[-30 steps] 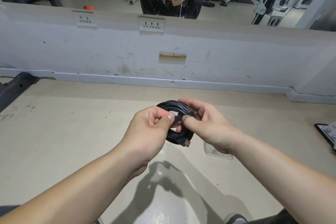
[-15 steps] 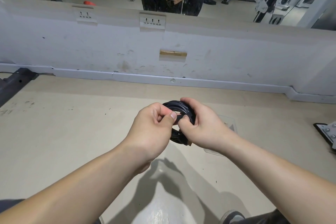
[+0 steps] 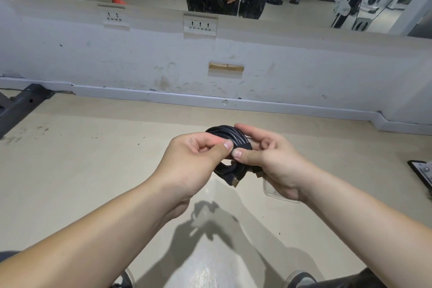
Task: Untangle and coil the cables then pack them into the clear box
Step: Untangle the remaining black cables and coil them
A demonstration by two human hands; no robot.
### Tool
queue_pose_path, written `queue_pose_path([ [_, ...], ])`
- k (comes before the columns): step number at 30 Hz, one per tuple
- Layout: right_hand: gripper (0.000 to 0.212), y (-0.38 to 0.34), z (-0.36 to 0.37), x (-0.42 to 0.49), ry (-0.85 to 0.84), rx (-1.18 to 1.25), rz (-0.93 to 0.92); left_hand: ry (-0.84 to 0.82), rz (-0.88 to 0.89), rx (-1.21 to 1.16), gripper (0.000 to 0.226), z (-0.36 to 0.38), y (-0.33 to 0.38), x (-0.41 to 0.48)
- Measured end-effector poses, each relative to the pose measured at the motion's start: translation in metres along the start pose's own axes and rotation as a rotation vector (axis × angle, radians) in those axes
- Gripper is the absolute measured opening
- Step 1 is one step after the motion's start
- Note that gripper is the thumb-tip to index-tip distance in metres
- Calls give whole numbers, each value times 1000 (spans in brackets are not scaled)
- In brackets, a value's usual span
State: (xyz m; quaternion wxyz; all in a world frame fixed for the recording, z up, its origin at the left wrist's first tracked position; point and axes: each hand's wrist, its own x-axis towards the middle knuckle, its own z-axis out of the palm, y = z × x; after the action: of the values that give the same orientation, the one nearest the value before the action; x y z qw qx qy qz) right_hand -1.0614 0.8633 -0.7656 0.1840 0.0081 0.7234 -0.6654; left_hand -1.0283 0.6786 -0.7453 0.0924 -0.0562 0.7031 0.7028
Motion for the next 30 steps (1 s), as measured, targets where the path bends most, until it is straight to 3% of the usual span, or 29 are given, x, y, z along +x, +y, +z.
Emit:
queue_pose_path([
  [6, 79, 5, 12, -3, 130, -91, -53, -12, -57, -44, 26, 5, -2, -5],
  [10, 79, 8, 10, -2, 123, -94, -70, -31, -79, -166, 20, 4, -2, -4],
  [14, 80, 5, 6, -2, 128, -86, -75, -61, -79, -291, 42, 3, -6, -5],
  [18, 74, 0, 6, 0, 112, -82, -96, -45, -79, -324, 26, 6, -10, -5],
  [20, 74, -3, 9, -1, 92, -73, -99, -37, -88, -305, 30, 6, -11, -4],
  [26, 107, 0, 5, -4, 33, -84, -117, -76, -87, -281, 35, 3, -10, -5],
  [28, 103, 0, 10, -4, 70, -115, -137, -79, -91, -287, 35, 3, -10, -5],
  [30, 84, 3, 12, -1, 104, -136, -153, -85, -94, -280, 34, 3, -8, -5],
])
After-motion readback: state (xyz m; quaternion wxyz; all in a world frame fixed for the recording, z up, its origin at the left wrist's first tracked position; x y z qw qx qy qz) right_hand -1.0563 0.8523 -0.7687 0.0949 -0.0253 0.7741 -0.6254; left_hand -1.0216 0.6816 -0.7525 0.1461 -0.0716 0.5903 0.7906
